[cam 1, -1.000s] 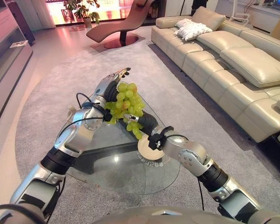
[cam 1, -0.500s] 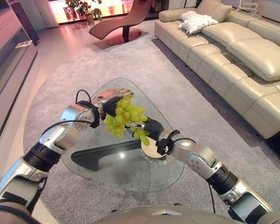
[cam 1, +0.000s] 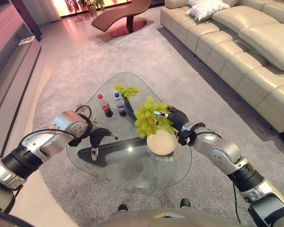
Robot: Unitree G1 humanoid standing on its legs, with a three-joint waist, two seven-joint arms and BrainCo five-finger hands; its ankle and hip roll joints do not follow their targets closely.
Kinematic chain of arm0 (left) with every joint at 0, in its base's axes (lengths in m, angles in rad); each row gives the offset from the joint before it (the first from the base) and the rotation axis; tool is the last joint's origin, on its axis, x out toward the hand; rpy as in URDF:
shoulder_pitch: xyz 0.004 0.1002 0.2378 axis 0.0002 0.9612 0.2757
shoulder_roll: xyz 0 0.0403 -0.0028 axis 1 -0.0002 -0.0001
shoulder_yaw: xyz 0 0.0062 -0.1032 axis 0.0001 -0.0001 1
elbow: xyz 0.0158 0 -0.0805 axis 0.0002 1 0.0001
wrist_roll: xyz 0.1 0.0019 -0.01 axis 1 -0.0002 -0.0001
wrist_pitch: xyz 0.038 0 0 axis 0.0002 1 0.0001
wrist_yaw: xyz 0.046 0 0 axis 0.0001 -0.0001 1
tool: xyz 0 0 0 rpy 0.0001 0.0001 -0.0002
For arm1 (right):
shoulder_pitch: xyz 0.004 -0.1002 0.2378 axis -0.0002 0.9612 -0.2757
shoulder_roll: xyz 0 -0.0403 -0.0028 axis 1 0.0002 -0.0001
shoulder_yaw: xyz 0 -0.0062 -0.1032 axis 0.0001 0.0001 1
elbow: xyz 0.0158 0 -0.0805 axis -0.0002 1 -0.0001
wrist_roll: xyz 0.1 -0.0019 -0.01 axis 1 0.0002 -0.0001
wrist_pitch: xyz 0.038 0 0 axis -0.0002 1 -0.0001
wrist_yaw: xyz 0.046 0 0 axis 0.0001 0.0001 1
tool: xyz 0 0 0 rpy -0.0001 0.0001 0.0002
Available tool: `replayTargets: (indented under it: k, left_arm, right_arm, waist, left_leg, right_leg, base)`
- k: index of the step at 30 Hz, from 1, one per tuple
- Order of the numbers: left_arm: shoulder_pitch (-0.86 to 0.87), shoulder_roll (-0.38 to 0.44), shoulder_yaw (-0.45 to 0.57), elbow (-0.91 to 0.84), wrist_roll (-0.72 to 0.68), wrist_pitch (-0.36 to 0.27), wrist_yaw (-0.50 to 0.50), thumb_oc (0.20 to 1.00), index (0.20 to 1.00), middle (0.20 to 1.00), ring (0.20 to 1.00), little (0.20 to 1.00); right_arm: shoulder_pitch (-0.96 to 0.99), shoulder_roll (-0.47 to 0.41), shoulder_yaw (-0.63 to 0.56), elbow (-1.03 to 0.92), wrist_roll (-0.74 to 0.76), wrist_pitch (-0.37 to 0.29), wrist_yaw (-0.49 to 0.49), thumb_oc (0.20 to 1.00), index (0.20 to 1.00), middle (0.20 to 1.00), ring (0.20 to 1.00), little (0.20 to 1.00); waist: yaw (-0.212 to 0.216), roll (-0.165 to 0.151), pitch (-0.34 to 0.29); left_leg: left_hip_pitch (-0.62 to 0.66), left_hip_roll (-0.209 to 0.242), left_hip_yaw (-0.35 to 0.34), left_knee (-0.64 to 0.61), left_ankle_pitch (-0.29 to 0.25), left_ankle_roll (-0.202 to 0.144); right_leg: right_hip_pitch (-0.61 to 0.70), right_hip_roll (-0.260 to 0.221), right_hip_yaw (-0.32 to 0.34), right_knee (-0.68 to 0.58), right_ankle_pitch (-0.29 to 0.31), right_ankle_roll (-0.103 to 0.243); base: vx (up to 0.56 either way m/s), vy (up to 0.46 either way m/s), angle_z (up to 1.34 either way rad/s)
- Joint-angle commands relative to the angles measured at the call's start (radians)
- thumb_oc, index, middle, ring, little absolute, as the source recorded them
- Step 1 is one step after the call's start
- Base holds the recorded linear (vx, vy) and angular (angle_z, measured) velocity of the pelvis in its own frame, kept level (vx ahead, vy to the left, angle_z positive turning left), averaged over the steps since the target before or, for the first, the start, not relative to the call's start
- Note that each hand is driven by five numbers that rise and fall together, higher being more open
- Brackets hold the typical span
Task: Pick up fruits into the plate
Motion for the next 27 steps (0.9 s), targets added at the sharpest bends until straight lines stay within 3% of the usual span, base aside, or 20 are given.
replayTargets:
  k: [1,5,9,17,23,27]
  left_arm:
    - [-0.011,0.086,0.031,-0.046,-0.023,0.028,0.001,1.000,1.000,1.000,1.000,1.000]
    - [0.075,0.051,0.088,-0.028,0.002,0.099,0.083,1.000,1.000,1.000,1.000,1.000]
    - [0.200,-0.022,0.163,0.021,0.005,0.189,0.234,1.000,1.000,1.000,1.000,1.000]
    - [0.384,-0.194,0.260,0.279,-0.090,0.288,0.639,1.000,1.000,1.000,1.000,1.000]
    - [0.410,-0.369,0.305,0.634,-0.207,0.254,1.027,1.000,1.000,1.000,1.000,1.000]
    - [0.385,-0.488,0.331,0.889,-0.197,0.163,1.192,1.000,1.000,1.000,1.000,1.000]
  right_arm:
    - [-0.059,0.016,-0.065,-0.093,0.046,-0.120,0.001,0.200,0.200,0.200,0.200,0.200]
    - [-0.016,0.021,-0.091,-0.066,0.011,-0.137,0.002,0.200,0.200,0.200,0.200,0.200]
    - [0.050,0.031,-0.133,-0.028,-0.035,-0.154,0.005,0.200,0.200,0.200,0.200,0.200]
    - [0.159,0.071,-0.207,0.133,-0.189,-0.240,0.047,0.200,0.200,0.200,0.200,0.200]
    - [0.109,0.094,-0.221,0.305,-0.310,-0.322,0.010,0.200,0.200,0.200,0.200,0.200]
    - [0.019,0.090,-0.218,0.425,-0.353,-0.336,-0.039,0.200,0.200,0.200,0.200,0.200]
  waist:
    - [-0.002,-0.046,0.008]
    - [0.003,-0.047,0.013]
    - [0.010,-0.049,0.024]
    - [0.033,-0.066,0.065]
    - [0.062,-0.086,0.144]
    - [0.088,-0.100,0.199]
  left_leg:
    - [-0.031,-0.027,-0.013,0.046,-0.067,0.042]
    - [-0.030,-0.028,-0.015,0.043,-0.067,0.045]
    - [-0.042,-0.028,-0.021,0.049,-0.067,0.046]
    - [-0.078,-0.038,-0.046,0.046,-0.064,0.054]
    - [-0.151,-0.047,-0.075,0.054,-0.054,0.055]
    - [-0.199,-0.059,-0.105,0.054,-0.047,0.057]
  right_leg:
    - [0.034,-0.037,-0.054,0.074,-0.093,0.020]
    - [0.037,-0.034,-0.056,0.070,-0.095,0.018]
    - [0.029,-0.031,-0.053,0.073,-0.097,0.016]
    - [-0.002,-0.021,-0.052,0.077,-0.097,0.006]
    - [-0.068,-0.012,-0.052,0.102,-0.101,-0.007]
    - [-0.109,-0.002,-0.054,0.121,-0.104,-0.019]
  base:
    - [0.00,0.000,0.00]
    - [0.04,-0.004,-0.01]
    - [0.01,-0.008,0.03]
    - [-0.01,-0.011,0.04]
    - [-0.14,-0.040,0.05]
    - [-0.13,-0.062,0.13]
